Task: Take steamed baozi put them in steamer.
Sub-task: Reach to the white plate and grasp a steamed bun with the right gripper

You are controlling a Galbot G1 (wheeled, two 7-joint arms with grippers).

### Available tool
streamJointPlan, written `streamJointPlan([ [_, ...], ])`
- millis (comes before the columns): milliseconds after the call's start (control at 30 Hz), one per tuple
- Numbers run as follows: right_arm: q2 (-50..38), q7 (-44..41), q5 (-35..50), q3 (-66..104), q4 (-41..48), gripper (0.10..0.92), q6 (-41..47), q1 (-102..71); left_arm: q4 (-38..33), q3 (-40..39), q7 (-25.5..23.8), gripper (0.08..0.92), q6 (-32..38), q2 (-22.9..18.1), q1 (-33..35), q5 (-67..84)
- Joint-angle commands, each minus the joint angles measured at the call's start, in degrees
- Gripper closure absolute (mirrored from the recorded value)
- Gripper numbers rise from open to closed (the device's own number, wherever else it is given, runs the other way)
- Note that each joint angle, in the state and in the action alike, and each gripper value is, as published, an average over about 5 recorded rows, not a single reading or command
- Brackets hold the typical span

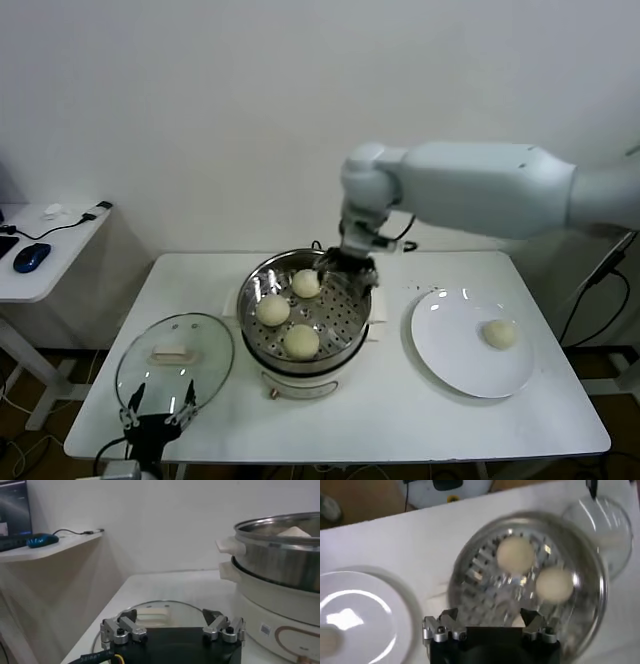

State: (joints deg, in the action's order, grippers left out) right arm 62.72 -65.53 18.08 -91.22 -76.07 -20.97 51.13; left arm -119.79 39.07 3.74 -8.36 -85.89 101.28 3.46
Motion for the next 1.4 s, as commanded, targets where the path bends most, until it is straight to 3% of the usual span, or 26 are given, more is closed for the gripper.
streamJointPlan([
  [33,-20.4,-3.4,11.1,-11.5,10.5,0.203,13.2,4.0,0.0,0.0,0.0,0.177,0.0,0.1,0.1,0.0],
  [200,-28.4,-1.2,6.0,-4.8,13.8,0.203,17.9,-9.0,-0.2,-0.2,-0.1,0.177,-0.2,-0.1,-0.4,0.0],
  [367,-30.7,0.3,0.0,7.5,17.3,0.203,20.7,-24.9,-0.5,-0.2,-0.2,0.177,-0.5,-0.4,-0.4,-0.1],
  [633,-26.3,2.2,-8.4,18.4,24.4,0.203,21.5,-36.6,-0.3,-0.2,-0.3,0.177,-0.3,-0.8,0.0,-0.5],
  [900,-20.5,2.5,-10.4,24.4,31.3,0.203,20.8,-41.6,0.0,-0.1,-0.3,0.177,-0.2,-0.9,0.3,-0.9],
  [1400,-17.3,4.4,-13.3,27.7,34.9,0.204,20.5,-44.9,0.4,0.1,-0.4,0.177,0.0,-0.6,0.6,-1.2],
])
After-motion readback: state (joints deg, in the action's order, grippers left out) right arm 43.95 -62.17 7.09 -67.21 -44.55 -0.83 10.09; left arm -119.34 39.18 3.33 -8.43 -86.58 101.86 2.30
